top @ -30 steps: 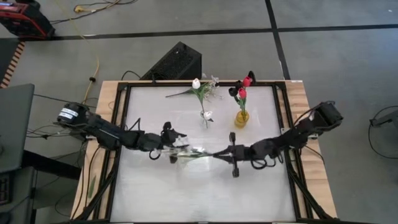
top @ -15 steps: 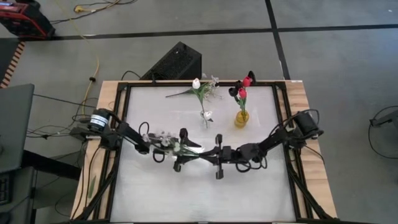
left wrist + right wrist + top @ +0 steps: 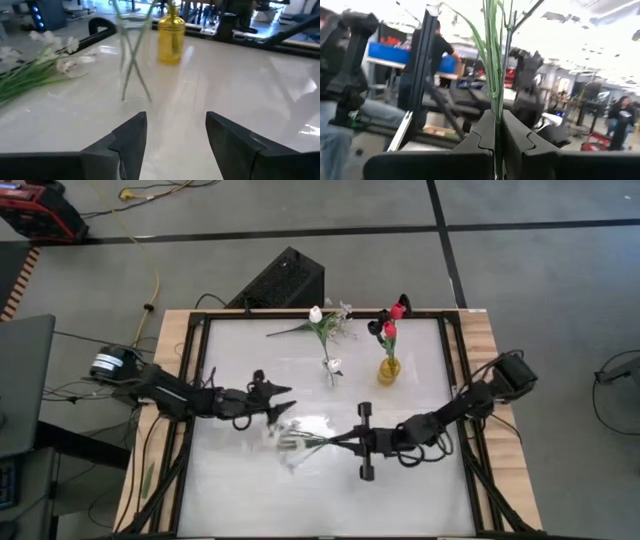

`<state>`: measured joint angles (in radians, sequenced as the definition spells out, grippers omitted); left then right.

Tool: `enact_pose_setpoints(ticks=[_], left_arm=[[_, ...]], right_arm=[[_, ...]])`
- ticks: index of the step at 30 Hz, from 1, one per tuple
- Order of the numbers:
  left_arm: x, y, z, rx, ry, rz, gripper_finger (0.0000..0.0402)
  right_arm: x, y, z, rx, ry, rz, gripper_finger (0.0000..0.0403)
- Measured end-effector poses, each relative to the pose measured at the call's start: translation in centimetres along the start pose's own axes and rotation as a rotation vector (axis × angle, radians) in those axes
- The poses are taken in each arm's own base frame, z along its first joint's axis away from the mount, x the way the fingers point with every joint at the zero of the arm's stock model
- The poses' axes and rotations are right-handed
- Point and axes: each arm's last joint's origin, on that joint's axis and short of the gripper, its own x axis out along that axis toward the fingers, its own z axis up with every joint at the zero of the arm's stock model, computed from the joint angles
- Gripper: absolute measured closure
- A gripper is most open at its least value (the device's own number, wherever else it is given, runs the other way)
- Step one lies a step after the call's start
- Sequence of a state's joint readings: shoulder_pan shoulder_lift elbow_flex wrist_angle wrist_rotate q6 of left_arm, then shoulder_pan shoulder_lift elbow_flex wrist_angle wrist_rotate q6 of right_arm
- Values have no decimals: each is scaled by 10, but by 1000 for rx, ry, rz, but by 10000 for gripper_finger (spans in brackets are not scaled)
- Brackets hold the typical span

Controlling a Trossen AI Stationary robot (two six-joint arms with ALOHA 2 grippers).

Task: Sort flowers into vase by color
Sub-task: Put the bottom white flower into the transparent vase

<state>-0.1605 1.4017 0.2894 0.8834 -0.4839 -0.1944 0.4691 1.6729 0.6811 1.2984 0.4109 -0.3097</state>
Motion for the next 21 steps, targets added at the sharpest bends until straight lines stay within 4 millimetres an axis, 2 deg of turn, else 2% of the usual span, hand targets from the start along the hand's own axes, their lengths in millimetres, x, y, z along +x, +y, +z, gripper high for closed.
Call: enact_pose_setpoints(ticks=[3,7,10,15,21], left_arm=[[-10,-1,5,-21,-51,-90,211],[-18,-11,22,0,-208,-292,211],[-23,-19,34,21,-333,-402,211],[-26,-27,50,34,-455,-451,212],[-24,-33,65,29,-507,-480,212]], right_arm=[[-1,-2,5,-13,-9,-62,368],[6,-13,-12,25,32,-116,368],[14,-23,-21,92,-6,-130,368],[35,-29,-31,139,-66,-76,368],[60,-31,-35,134,-92,-45,368]])
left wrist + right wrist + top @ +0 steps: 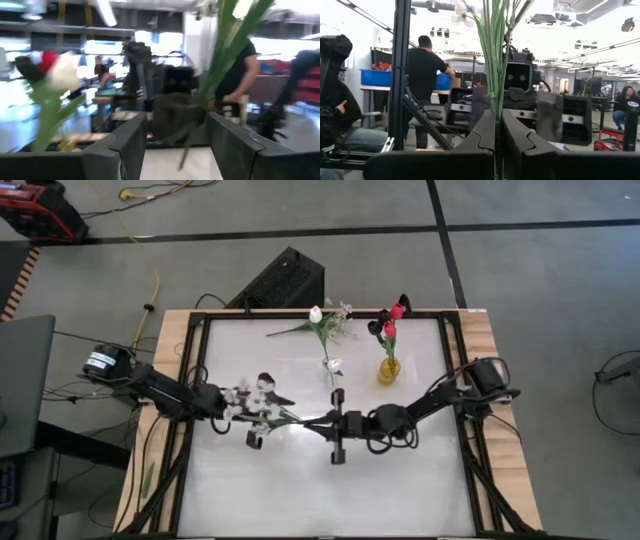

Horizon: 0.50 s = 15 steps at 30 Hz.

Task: Sort flowers into vase by color
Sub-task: Put the bottom white flower into the transparent vase

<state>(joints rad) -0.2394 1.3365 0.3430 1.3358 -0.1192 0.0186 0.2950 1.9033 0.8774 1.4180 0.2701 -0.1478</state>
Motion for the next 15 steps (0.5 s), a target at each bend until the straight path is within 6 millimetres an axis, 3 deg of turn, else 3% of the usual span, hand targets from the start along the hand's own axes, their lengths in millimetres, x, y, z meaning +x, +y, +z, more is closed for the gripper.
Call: enact_pose_setpoints(ticks=[4,15], left_arm=[[3,-4,5,19,-38,-108,212],[11,-4,13,44,-73,-102,212]], right_arm=[[8,-4,2,-4,2,-10,368],[15,-2,0,17,68,3,367]])
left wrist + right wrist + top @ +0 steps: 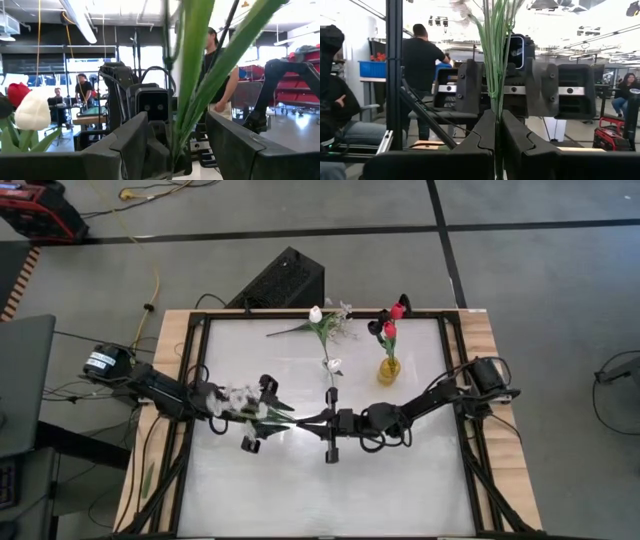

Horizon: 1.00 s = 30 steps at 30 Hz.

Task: Sort flowers into vase by color
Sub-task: Put the bottom white flower into the transparent vase

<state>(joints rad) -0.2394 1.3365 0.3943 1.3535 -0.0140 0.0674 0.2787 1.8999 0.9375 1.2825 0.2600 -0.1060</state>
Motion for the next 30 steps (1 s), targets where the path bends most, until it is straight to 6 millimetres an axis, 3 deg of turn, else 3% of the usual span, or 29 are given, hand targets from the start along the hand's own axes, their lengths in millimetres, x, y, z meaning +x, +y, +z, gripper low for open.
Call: enact_pose_setpoints(ticks=[8,19,22,30], left_arm=[[1,0,0,1,-1,0,228],[0,0,-1,1,13,-1,370],[0,0,-3,1,30,-3,393],[0,1,-3,-22,45,34,399]], right_arm=[[0,0,0,4,-2,-5,367],[0,0,-3,-4,30,-6,359],[0,-1,-5,8,52,-10,341],[1,-8,2,-18,138,-17,248]])
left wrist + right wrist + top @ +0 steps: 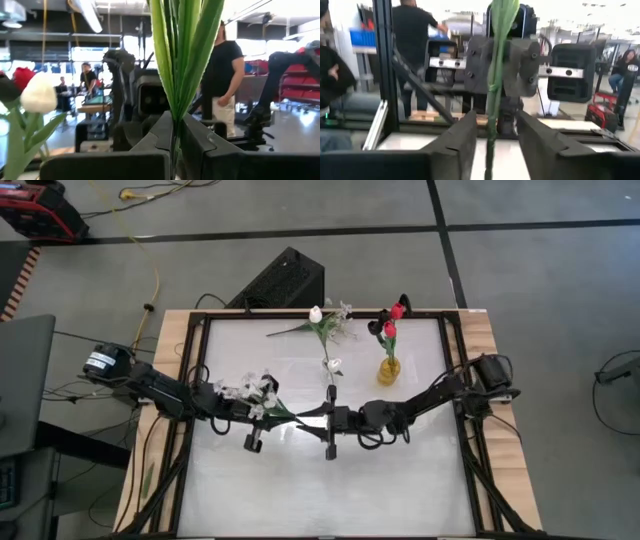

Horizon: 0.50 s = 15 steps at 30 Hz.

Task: Sort flowers into vase by color
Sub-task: Put the bottom white flower into the transparent vase

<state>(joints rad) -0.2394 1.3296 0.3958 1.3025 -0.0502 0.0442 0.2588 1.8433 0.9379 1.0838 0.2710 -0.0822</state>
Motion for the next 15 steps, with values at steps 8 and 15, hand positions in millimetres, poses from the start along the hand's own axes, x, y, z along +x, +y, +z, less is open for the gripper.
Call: enact_pose_setpoints(ticks=[8,15], left_arm=[[-11,13,16,26,130,170,401],[-20,35,24,110,183,391,401]], right_arm=[[-24,-9,30,-52,340,22,173],[-63,-15,25,15,775,-18,174]])
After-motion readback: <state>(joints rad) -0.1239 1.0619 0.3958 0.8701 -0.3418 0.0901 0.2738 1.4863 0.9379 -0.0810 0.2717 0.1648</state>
